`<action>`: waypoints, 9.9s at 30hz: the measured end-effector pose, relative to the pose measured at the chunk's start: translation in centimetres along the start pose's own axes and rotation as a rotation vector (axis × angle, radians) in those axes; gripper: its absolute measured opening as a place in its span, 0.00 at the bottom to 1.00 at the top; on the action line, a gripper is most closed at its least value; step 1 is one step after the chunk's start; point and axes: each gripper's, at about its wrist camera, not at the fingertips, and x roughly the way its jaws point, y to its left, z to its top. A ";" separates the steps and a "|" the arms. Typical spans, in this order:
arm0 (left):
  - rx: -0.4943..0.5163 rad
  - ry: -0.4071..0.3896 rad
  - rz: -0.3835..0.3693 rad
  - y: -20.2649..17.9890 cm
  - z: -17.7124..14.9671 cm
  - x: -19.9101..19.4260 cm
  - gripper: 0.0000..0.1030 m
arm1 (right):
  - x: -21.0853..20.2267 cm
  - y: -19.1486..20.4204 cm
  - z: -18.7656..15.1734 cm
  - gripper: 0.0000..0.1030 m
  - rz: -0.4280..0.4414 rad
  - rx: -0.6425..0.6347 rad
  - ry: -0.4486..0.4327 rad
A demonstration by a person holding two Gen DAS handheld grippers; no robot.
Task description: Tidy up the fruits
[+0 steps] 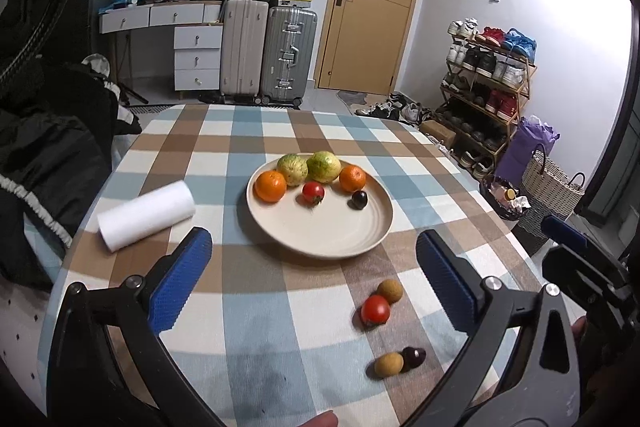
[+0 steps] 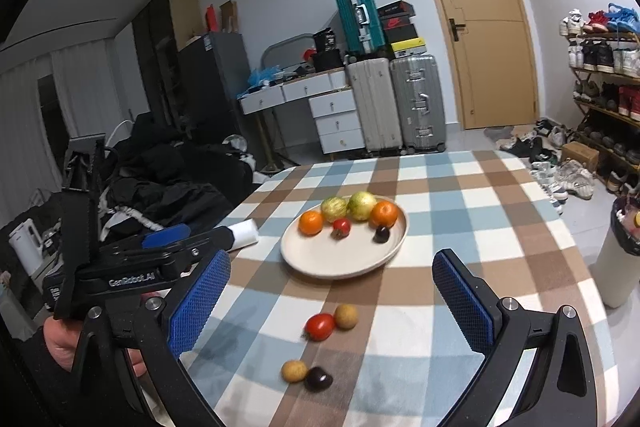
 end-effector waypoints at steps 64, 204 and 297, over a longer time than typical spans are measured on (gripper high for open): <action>0.042 0.184 0.016 1.5 -8.3 4.4 0.99 | 5.6 -1.9 -9.4 0.25 0.145 0.077 0.341; -0.038 0.158 -0.038 4.7 3.1 14.8 0.77 | 11.6 -4.5 6.0 0.91 0.092 0.052 0.117; 0.161 0.343 -0.127 -3.2 -5.0 13.7 0.98 | 9.1 -8.9 -4.5 0.24 0.080 0.286 0.228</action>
